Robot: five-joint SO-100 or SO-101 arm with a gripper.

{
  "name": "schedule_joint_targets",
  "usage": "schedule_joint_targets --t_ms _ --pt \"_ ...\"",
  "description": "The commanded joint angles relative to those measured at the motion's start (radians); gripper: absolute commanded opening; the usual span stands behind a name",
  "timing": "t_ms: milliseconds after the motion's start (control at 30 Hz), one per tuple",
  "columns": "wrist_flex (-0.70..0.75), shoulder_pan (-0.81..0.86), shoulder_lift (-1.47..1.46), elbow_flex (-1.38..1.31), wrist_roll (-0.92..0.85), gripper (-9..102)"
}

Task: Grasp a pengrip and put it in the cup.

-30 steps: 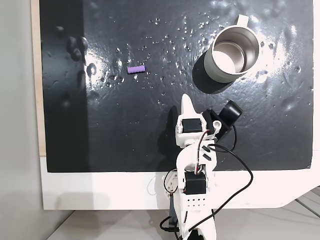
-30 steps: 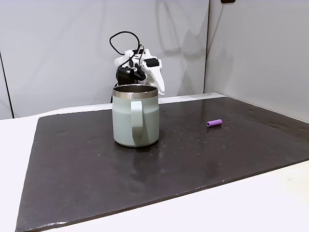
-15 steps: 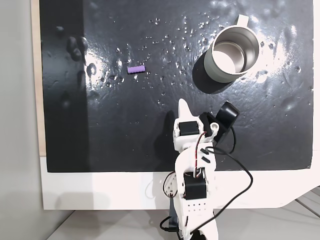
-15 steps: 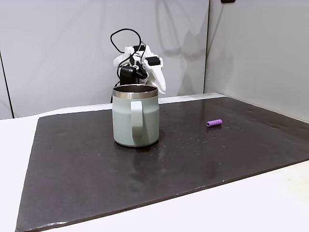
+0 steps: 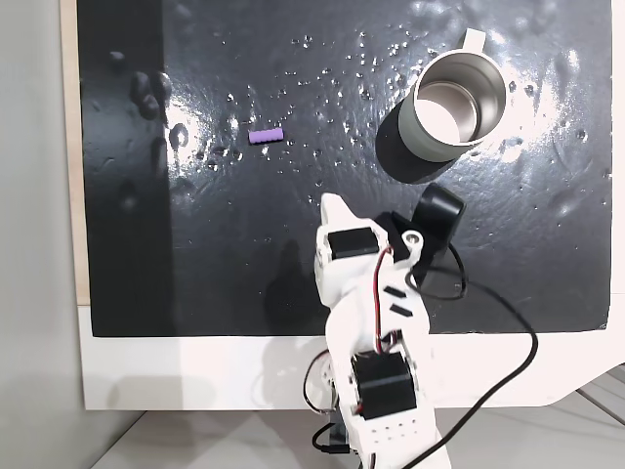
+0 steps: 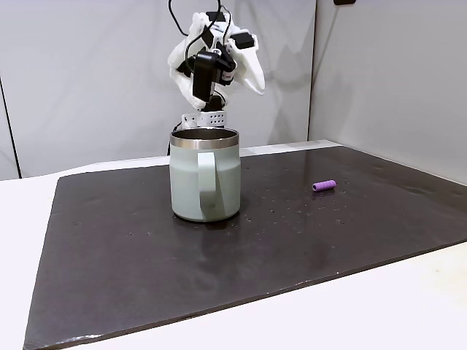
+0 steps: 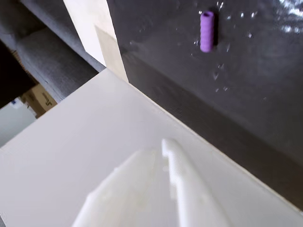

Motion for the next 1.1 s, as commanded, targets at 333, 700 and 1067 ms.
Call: schedule_joint_targets --t_ms 333,700,1067 --pt "0.383 -0.149 -0.775 -0.807 0.279 16" --pt "0.365 -0.152 -0.992 -0.914 0.282 25" --pt "0.36 -0.146 -1.312 -1.117 0.304 23"
